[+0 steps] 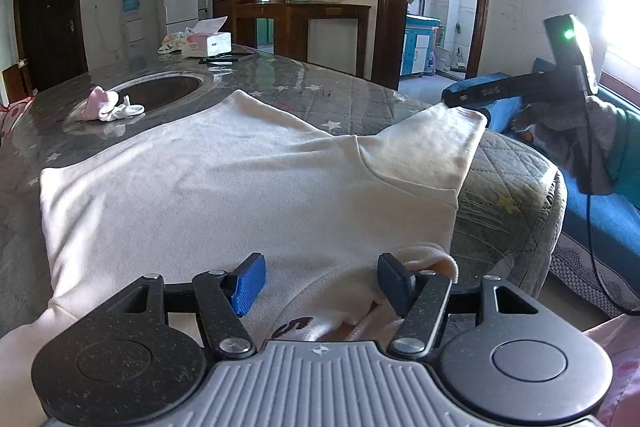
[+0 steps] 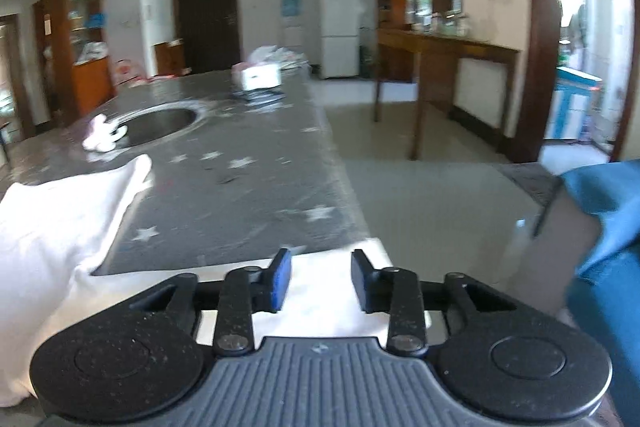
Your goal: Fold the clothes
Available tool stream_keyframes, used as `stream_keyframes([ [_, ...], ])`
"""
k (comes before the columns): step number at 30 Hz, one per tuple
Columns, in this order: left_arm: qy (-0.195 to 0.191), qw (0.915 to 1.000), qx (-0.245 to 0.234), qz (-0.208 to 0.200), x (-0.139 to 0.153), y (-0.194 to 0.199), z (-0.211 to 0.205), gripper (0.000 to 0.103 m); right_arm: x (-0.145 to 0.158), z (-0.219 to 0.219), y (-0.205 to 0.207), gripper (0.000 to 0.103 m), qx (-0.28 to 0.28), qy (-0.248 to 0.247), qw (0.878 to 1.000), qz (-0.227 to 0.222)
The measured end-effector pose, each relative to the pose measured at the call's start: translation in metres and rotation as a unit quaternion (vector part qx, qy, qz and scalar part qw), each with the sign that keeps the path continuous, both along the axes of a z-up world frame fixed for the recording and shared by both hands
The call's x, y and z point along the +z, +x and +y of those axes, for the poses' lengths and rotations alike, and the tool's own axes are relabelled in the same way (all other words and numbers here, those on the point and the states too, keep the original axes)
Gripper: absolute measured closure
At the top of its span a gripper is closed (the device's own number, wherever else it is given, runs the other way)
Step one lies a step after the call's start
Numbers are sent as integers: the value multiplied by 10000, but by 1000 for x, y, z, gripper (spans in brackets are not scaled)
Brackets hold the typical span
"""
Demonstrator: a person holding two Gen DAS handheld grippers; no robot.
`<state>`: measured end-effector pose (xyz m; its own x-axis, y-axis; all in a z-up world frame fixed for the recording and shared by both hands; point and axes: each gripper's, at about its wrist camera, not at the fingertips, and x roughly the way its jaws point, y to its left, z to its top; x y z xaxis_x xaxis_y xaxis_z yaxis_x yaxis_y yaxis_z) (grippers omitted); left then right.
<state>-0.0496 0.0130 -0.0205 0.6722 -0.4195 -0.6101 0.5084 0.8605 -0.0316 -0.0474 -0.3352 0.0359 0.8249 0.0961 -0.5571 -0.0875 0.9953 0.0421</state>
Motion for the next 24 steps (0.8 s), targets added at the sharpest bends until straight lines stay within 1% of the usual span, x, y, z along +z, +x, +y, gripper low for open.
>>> stream_keyframes([
  [3,-48,10000,27,23,0,-2,4,36,-10,6,10,64,42,19,9998,196],
  [4,-68,10000,44,38,1,-2,5,36,-11,7,11,63,33,-13,9998,182],
  [8,-207,9997,140,55,5,-7,14,36,-5,12,9,61,83,-79,9997,205],
  [9,-257,9995,164,54,6,-9,17,36,-2,16,7,61,184,-95,9996,189],
  [11,-362,9990,244,54,8,-14,24,36,4,27,2,57,482,-125,9987,127],
  [14,-498,9979,416,77,10,-20,36,36,14,47,-7,55,1018,-77,9948,44],
  [17,-589,9969,507,126,9,-26,48,36,23,78,-16,51,1774,-6,9841,-4],
  [20,-538,9970,529,186,7,-31,52,36,25,108,-24,48,2423,-84,9702,0],
  [22,-456,9977,475,152,7,-36,51,36,21,128,-32,47,2850,-160,9584,46],
  [24,-359,9985,414,84,7,-41,49,36,17,151,-42,47,3293,-236,9439,105],
])
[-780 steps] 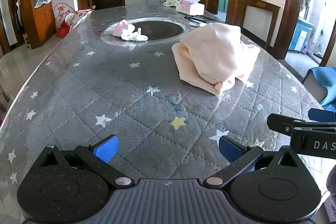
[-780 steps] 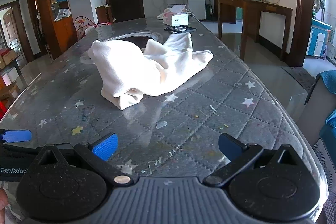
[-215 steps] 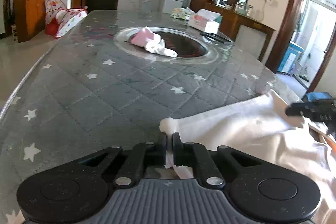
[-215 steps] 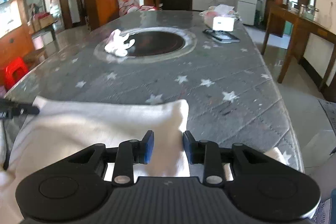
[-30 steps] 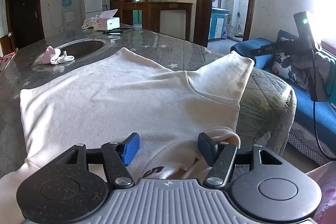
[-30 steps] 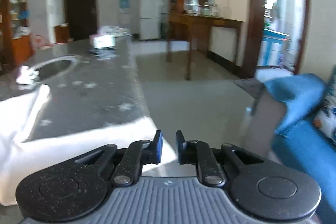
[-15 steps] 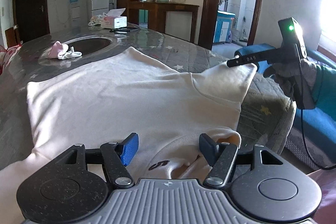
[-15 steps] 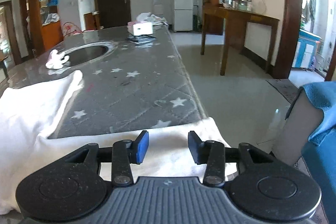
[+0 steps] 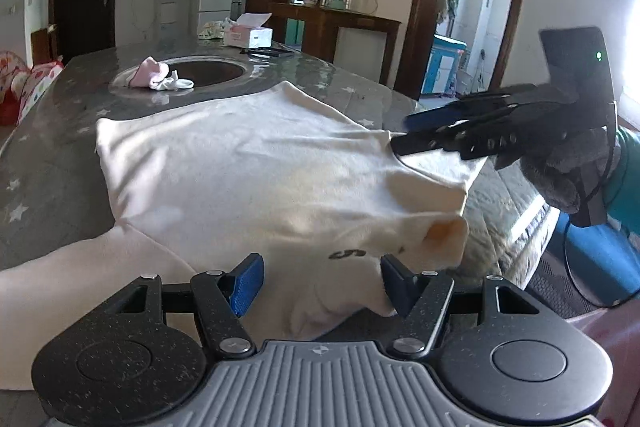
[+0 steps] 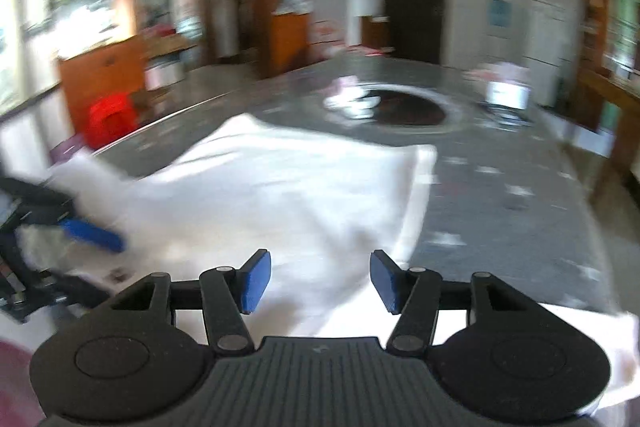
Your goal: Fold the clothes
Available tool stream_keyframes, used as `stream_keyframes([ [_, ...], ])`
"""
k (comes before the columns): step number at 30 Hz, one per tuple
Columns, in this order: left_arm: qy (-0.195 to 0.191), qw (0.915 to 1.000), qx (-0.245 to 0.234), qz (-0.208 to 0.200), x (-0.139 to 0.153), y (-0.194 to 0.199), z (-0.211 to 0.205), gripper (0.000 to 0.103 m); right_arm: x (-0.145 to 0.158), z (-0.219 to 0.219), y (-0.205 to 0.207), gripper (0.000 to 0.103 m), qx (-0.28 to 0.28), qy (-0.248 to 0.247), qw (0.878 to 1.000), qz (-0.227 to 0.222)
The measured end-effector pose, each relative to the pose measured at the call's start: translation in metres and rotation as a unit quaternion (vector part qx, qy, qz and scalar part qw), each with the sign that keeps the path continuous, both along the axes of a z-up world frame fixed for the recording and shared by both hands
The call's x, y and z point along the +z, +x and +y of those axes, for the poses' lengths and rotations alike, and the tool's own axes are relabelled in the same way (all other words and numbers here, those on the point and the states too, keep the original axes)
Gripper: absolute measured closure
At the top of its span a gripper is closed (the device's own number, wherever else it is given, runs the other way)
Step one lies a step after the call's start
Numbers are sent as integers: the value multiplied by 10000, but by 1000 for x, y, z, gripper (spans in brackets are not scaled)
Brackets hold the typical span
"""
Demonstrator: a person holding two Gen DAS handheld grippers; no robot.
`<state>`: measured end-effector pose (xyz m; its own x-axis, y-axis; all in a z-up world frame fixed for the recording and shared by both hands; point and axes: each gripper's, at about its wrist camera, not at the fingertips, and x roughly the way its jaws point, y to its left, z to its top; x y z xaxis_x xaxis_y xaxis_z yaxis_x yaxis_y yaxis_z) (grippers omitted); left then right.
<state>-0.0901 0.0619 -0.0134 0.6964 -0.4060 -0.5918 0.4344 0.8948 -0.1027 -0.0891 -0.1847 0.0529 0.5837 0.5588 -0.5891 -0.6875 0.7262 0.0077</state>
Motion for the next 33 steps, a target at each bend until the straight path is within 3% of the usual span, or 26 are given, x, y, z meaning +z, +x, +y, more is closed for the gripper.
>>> stream_keyframes([
  [6,-58,9988,-217,-438,8,-15,-1,37,-16,36,-30,47,850,-491,9952,-39],
  [16,34,9976,-691,-86,-4,-26,2,37,-6,29,-40,47,961,-486,9940,-166],
  [20,252,9950,-956,-161,-4,-35,3,37,-12,26,-44,47,1063,-669,9921,-49],
  [23,188,9943,-1012,-266,4,-34,7,37,-7,23,-47,45,1193,-695,9904,-75],
  [28,-673,9948,-582,-485,25,-15,29,39,7,18,-43,45,1181,-496,9917,-115],
  [30,-991,9933,-371,-458,27,-5,35,47,9,17,-39,45,1046,-377,9937,-133],
  [32,-1172,9922,-300,-304,22,4,35,66,9,17,-35,45,948,-316,9949,-117],
  [33,-1255,9915,-273,-222,19,8,35,70,7,18,-34,45,917,-308,9953,-98],
])
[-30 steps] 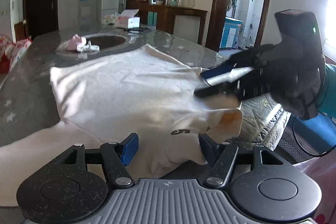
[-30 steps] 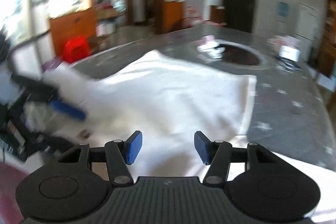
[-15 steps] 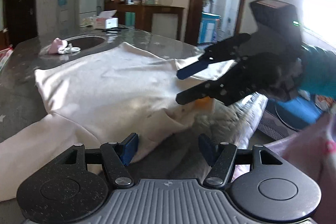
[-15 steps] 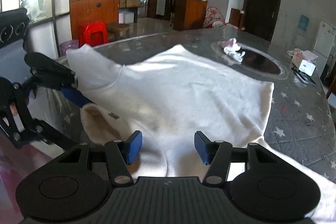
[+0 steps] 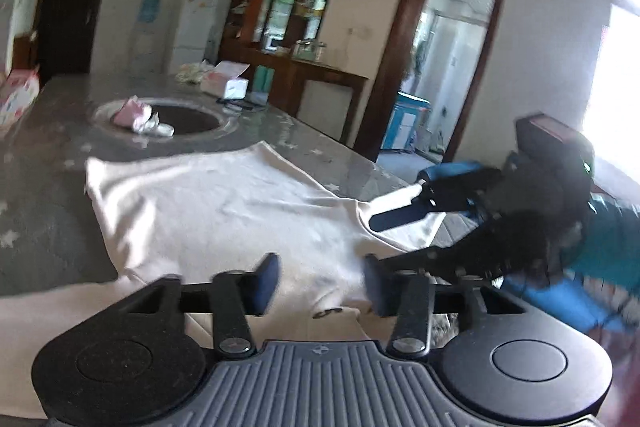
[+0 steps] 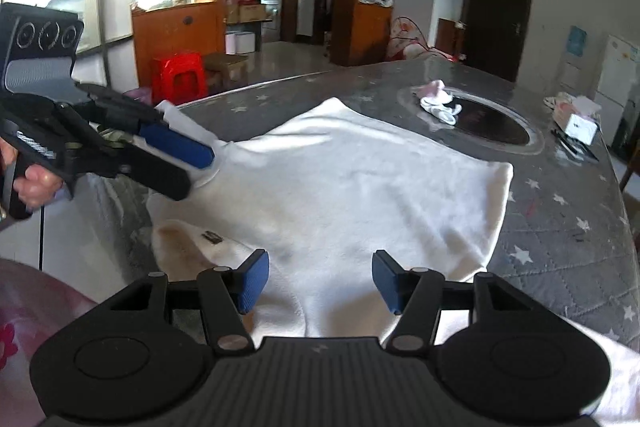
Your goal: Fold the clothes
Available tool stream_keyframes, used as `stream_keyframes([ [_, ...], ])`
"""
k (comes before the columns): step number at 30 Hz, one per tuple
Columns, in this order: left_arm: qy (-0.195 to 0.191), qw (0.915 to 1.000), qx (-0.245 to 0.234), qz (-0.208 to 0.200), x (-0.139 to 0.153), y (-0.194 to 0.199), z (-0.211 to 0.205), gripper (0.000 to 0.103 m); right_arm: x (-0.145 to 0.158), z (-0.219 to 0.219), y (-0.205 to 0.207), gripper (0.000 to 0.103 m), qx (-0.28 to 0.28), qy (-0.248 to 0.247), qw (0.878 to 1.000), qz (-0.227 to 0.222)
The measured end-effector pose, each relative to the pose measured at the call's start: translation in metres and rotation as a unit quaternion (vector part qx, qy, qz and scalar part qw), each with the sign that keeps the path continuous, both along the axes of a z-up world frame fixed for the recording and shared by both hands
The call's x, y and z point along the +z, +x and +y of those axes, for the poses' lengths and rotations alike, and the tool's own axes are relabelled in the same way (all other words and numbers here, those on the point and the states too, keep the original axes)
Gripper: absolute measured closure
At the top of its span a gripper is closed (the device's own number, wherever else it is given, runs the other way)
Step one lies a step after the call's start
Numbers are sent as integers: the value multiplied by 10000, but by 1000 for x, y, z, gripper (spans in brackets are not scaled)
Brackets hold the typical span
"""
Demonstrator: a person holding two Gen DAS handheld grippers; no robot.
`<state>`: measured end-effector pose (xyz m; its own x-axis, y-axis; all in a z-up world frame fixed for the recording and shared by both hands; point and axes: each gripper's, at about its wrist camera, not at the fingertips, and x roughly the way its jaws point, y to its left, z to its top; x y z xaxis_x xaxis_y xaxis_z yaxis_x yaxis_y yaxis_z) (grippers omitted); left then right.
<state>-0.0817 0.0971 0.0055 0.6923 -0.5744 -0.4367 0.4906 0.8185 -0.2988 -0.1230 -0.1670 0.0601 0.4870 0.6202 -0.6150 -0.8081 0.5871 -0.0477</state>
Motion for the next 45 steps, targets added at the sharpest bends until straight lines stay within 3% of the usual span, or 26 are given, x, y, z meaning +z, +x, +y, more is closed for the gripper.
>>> stream_keyframes([
  [2,69,9997,-102,187,-8,4,-5,75,-3,1,1,45,-16,-11,10000,17],
  [6,325,9978,-387,430,-24,0,-17,75,-7,4,2,45,15,-6,10000,22],
  [10,313,9981,-409,330,-21,-10,-12,72,-12,8,5,45,18,-36,9999,102],
  [14,166,9998,56,131,-9,-5,8,69,-17,10,5,44,49,-92,9998,154],
  [22,-143,9891,1249,763,-25,42,47,69,-24,12,4,42,55,-150,9996,214],
  [23,-114,9879,1331,785,-27,43,50,74,-24,12,4,42,51,-149,9996,218],
  [29,-143,9853,1515,778,-19,40,57,73,-24,12,5,40,52,-150,9996,231],
  [33,-144,9855,1596,561,-10,56,52,68,-25,12,6,39,32,-114,9996,249],
  [37,-114,9803,1814,768,-19,80,53,68,-25,12,6,39,13,-96,9996,256],
  [45,-128,9734,2106,891,-21,79,71,69,-25,11,7,38,30,-80,9996,277],
])
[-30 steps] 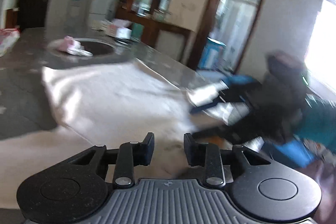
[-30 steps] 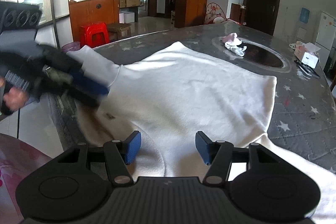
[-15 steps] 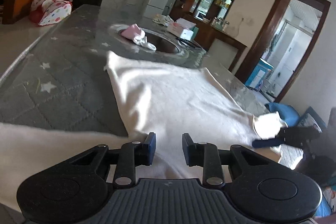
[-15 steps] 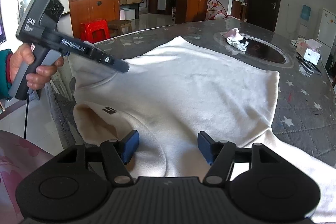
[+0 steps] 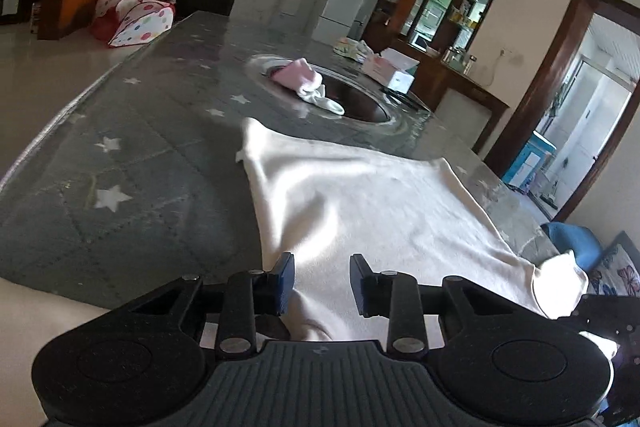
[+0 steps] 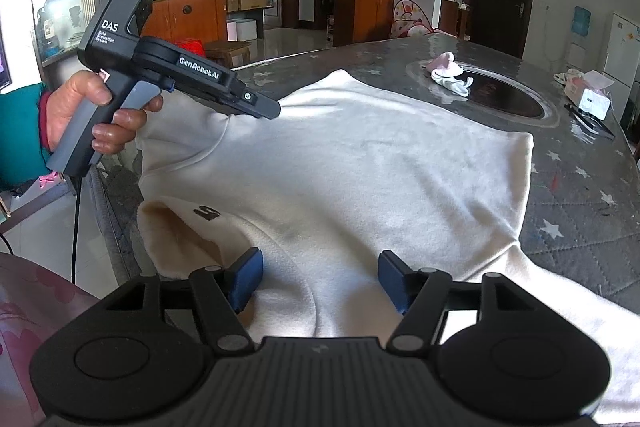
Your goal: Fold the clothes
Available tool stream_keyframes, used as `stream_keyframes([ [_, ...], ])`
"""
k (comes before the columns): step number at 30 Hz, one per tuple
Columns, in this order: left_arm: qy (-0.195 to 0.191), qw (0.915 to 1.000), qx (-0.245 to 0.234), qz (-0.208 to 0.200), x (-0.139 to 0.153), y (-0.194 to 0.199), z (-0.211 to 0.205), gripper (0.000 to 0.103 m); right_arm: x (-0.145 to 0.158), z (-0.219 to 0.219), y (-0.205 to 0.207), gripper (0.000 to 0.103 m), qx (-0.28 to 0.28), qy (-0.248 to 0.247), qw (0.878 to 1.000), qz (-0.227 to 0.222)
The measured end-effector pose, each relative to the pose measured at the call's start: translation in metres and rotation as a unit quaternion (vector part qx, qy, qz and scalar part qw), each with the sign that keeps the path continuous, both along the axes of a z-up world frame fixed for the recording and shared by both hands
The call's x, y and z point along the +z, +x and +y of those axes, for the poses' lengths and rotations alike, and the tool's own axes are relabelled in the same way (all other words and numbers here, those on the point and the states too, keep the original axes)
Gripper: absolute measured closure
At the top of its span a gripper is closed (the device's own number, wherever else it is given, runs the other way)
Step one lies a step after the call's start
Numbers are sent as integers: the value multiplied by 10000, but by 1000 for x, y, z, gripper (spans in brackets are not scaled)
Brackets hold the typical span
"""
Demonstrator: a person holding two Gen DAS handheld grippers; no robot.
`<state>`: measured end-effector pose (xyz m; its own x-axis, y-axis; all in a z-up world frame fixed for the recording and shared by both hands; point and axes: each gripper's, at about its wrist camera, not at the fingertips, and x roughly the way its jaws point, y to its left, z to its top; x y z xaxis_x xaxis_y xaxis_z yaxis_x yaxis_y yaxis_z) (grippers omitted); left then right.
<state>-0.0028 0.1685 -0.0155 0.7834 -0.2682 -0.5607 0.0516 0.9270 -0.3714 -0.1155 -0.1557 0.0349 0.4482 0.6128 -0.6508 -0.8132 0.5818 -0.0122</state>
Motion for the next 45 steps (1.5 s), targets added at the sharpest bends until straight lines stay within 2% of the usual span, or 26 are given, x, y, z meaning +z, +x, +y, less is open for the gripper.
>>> stream_keyframes([
  [5,-15,9997,-117,-216,10,11,-9,68,0,0,1,37,-14,23,10000,19],
  [11,190,9998,36,26,-2,33,-5,70,0,1,1,37,-11,25,10000,18],
  [17,323,9992,231,98,2,40,1,69,-1,1,1,36,-11,41,10000,32],
  [23,297,9995,32,-99,13,51,-11,64,-1,0,1,35,-18,53,10000,48],
  [25,260,9996,1,-55,12,63,-11,62,-1,0,1,35,-16,50,10000,45],
  [28,247,9995,153,154,4,79,-4,62,-1,1,1,34,-22,63,10000,48],
  [34,212,9989,376,160,5,86,6,61,-1,1,2,34,-30,91,9999,63],
  [38,275,9996,52,11,12,92,-10,61,-2,1,3,33,-35,109,9999,75],
  [41,341,9992,-199,53,10,104,-24,61,-2,1,3,33,-36,106,9999,72],
  [45,466,9987,-183,126,2,120,-28,61,-2,1,3,33,-46,123,9999,86],
])
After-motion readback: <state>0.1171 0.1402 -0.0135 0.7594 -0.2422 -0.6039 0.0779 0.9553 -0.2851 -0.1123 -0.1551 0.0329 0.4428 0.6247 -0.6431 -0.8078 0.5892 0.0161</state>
